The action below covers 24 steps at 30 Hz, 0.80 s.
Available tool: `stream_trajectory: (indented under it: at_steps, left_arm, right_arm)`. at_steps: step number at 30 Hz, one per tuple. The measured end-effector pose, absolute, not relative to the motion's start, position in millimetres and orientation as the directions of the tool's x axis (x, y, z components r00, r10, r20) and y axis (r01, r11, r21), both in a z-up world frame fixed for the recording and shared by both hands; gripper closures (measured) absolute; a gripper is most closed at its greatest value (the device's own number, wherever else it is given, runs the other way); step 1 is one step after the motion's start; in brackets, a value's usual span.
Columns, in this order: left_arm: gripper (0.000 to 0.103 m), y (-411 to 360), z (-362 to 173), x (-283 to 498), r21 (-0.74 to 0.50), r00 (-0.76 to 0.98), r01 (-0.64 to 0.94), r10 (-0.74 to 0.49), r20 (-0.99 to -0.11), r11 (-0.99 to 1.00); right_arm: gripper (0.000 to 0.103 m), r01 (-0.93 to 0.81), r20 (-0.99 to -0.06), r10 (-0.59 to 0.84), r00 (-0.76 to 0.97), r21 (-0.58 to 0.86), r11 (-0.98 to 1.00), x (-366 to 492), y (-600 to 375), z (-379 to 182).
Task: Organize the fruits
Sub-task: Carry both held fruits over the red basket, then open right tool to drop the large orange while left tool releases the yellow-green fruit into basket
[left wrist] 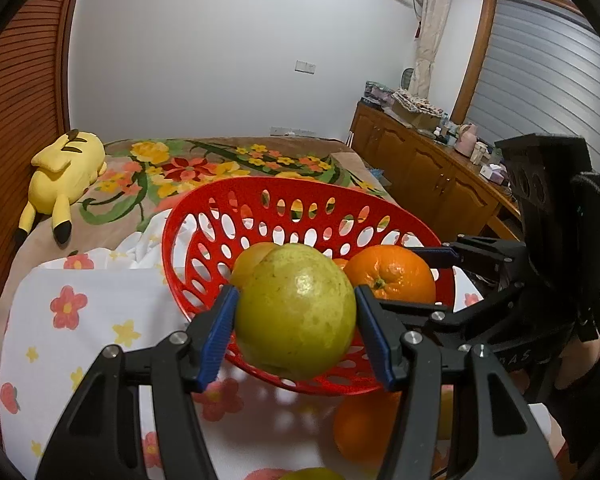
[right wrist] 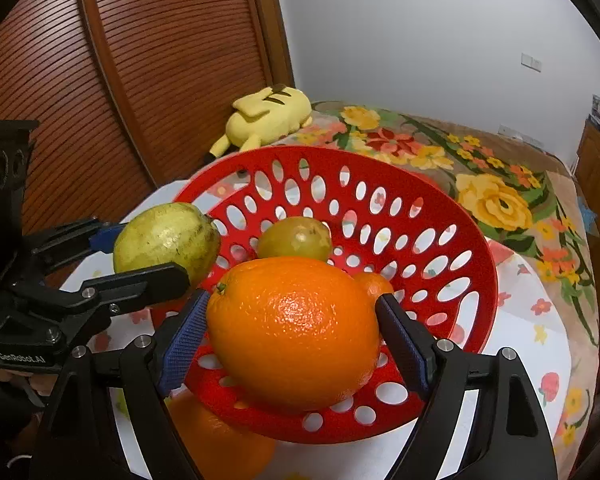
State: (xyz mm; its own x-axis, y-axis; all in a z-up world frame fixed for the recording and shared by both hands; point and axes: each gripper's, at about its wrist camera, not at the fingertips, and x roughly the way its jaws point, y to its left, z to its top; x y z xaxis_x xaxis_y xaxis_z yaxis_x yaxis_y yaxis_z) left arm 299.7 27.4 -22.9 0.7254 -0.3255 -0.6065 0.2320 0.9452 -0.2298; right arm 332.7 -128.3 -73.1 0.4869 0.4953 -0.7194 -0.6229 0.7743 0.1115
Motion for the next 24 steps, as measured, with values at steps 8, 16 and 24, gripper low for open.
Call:
stream_trajectory:
  at_steps: [8, 16, 24]
  left_arm:
    - [0.045, 26, -26, 301, -0.229, 0.722, 0.228, -0.322, -0.612, 0.946]
    - [0.045, 22, -24, 307, -0.217, 0.719, 0.229, -0.316, -0.619, 0.949]
    - [0.045, 17, -30, 318, -0.212, 0.697, 0.229, -0.312, -0.646, 0.95]
  right_arm:
    - [0.017, -0.607, -0.656, 0.585, 0.477, 0.235, 0.759, 340, -143, -61]
    - [0.017, -0.612, -0.593, 0.604, 0.532, 0.225, 0.759, 329, -156, -24]
    - [0.017, -0.603, -0.594, 0.596, 0.541, 0.22, 0.767, 316, -167, -25]
